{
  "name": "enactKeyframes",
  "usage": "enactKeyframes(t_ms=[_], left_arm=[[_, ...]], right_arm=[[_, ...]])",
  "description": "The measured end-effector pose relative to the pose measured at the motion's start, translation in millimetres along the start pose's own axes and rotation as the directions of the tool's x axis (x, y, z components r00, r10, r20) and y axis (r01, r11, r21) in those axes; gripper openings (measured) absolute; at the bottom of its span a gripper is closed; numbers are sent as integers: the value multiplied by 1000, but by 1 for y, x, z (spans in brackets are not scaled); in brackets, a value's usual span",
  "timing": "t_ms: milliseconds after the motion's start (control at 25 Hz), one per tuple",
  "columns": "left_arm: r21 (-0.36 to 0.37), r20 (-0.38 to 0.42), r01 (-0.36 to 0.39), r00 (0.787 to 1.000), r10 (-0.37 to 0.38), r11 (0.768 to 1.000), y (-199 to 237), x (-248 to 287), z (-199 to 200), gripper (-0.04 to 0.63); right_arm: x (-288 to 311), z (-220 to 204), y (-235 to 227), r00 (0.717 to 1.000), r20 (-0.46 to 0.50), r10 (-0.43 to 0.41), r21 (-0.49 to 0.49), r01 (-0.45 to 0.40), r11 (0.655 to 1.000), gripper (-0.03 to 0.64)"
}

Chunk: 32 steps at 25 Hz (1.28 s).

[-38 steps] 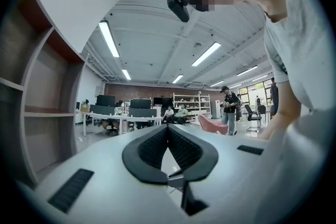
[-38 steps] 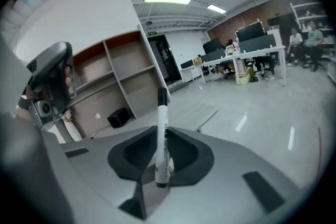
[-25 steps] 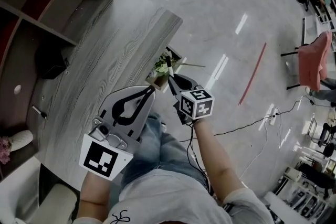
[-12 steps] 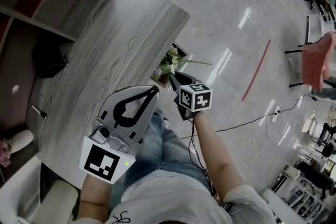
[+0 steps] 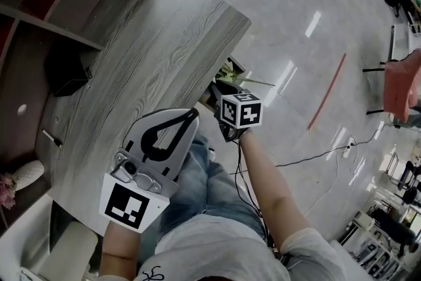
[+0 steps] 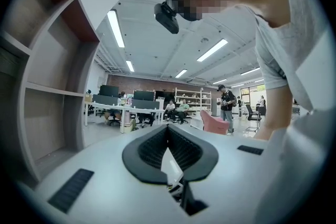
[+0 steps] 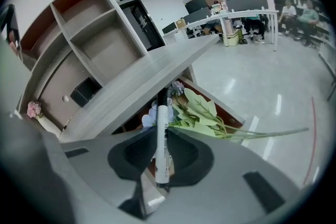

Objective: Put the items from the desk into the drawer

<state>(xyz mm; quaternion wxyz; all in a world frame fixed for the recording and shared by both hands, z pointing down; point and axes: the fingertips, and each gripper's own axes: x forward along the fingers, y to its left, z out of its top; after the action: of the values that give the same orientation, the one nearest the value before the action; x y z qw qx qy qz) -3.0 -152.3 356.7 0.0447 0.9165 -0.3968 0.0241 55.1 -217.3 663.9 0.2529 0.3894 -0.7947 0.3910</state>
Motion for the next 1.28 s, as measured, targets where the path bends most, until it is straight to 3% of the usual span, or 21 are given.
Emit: enactKeyframes(t_ms=[680, 1280], left_arm=[[-15, 2, -1, 1000, 1, 1000, 6, 0, -4, 9], [16, 35, 0, 999, 0, 1000, -17, -6, 14, 9]], right_arm=[[1, -17, -2, 999, -45, -2, -38, 0, 999, 87], [-38, 8, 13, 998, 59, 24, -64, -20, 998, 81]])
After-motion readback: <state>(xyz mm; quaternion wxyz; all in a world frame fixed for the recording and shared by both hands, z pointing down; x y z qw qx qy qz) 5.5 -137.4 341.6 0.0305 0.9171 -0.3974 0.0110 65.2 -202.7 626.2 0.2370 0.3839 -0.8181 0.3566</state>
